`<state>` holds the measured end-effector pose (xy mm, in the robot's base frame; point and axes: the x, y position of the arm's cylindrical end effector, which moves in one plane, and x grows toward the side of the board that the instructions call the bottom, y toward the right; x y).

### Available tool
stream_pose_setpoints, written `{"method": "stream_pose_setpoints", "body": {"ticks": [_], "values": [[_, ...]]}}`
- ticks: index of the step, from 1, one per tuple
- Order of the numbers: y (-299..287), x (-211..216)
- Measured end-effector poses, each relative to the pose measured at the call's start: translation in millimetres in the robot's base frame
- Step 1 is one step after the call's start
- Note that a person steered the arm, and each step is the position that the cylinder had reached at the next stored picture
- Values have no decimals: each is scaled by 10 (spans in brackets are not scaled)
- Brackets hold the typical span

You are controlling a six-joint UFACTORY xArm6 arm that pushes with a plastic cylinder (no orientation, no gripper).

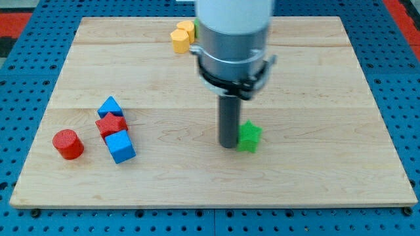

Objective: Place the red star on top of the green star

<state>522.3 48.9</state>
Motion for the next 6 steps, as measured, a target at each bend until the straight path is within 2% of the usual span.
{"method": "stream_pose_setpoints", "body": {"ticks": [1, 2, 3, 4, 5, 6], "values": [[654, -5], [599, -24], [91, 467], [-664, 854], [-1631, 851], [-2035, 443]]}}
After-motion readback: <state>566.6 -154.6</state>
